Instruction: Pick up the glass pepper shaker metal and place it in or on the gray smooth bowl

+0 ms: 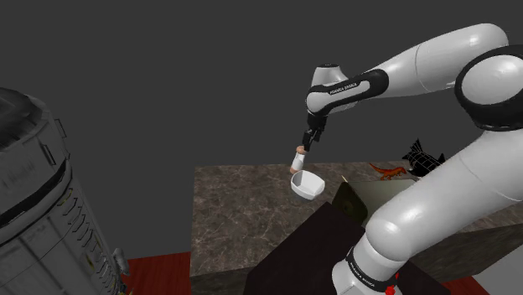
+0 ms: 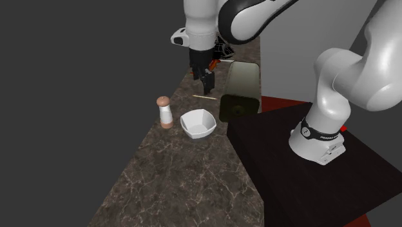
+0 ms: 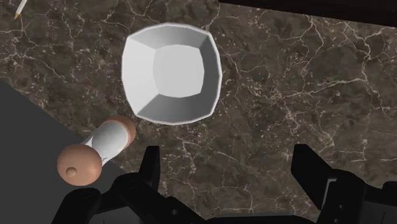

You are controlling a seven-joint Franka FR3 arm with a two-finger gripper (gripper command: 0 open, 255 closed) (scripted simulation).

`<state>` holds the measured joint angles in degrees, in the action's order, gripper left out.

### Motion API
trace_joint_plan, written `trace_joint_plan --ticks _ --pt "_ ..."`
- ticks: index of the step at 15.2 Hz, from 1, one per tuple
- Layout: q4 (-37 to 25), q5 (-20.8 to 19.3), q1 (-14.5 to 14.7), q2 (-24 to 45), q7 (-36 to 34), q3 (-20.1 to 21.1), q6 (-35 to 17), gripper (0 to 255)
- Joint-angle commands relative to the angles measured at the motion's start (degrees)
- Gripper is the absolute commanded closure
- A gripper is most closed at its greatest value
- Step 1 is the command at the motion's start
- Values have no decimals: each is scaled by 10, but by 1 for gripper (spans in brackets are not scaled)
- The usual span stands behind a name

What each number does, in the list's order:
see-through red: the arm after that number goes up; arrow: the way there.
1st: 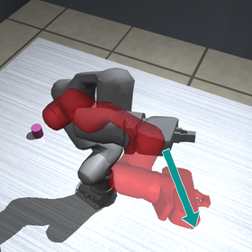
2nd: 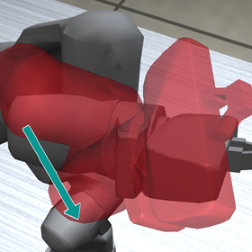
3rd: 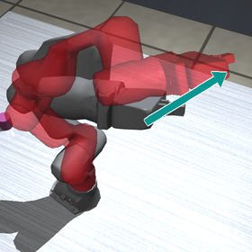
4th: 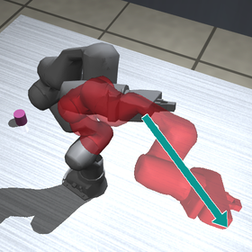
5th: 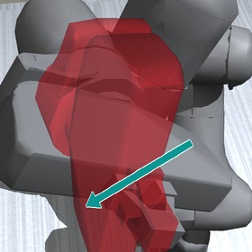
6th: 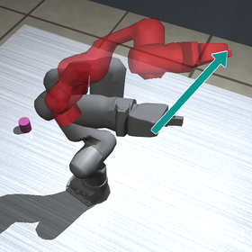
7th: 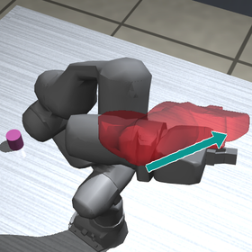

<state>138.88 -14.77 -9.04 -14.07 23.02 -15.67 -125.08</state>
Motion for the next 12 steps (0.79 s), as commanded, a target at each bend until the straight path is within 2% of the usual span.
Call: trace_joint_plan --ticks 1,7,12 --pt "-25 8 -4 50 19 -16 -32 0" --pt "-99 57 -22 182 77 -44 -103 0" --pt "-180 114 -51 293 131 -45 -140 0"
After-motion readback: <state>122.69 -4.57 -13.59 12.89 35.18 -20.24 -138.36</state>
